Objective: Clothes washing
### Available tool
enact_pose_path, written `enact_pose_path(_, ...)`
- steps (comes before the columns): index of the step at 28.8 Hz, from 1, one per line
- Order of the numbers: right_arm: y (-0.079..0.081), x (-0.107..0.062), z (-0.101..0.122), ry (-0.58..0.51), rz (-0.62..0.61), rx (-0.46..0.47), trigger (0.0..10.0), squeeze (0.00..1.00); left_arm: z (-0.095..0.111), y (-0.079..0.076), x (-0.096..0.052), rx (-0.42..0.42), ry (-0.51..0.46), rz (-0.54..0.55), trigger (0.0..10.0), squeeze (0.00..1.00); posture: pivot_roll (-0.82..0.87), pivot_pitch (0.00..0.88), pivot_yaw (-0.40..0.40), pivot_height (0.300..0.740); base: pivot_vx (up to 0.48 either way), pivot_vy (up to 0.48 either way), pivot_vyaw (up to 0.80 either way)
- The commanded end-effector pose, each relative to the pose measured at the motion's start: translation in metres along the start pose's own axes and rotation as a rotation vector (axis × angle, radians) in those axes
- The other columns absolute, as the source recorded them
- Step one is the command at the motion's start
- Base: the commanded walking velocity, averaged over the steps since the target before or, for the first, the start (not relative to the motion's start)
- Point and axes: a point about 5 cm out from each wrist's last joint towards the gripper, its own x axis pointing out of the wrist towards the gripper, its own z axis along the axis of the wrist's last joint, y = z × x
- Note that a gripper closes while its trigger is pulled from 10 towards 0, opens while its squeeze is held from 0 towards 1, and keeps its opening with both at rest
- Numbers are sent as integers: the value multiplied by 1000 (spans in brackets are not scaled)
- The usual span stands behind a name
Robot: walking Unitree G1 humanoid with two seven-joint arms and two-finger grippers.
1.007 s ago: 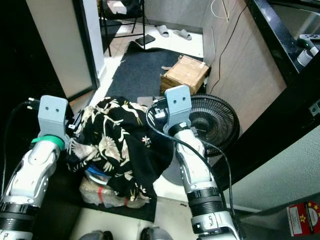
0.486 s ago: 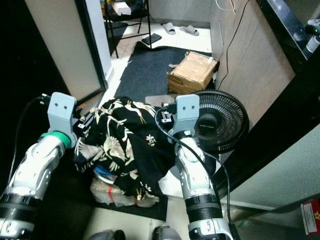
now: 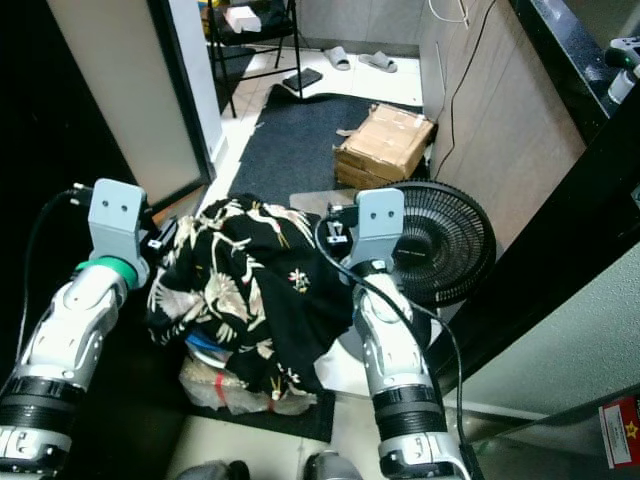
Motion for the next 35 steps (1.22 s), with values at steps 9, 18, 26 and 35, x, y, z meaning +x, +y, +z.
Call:
enact_pose_path(9,3,-1,-4,13,26,-8,10000,0,-2,-4,-1,-25,-18,21,10000,0,-20,30,66,740,-250,0,0)
enact_pose_path(18,8,3,0,-1,48,-15,10000,0,-1,-5,-1,-27,-27,33,10000,0,-17,34,60,740,-415,0,0)
enact_pose_path(26,9,3,0,-6,60,-14,10000,0,-2,-6,-1,-24,-31,36,10000,0,-17,33,57,740,-422,0,0)
enact_pose_path(35,12,5,0,-7,73,-11,10000,0,-3,-4,-1,-26,-30,51,10000,0,-8,36,47,740,-401,0,0)
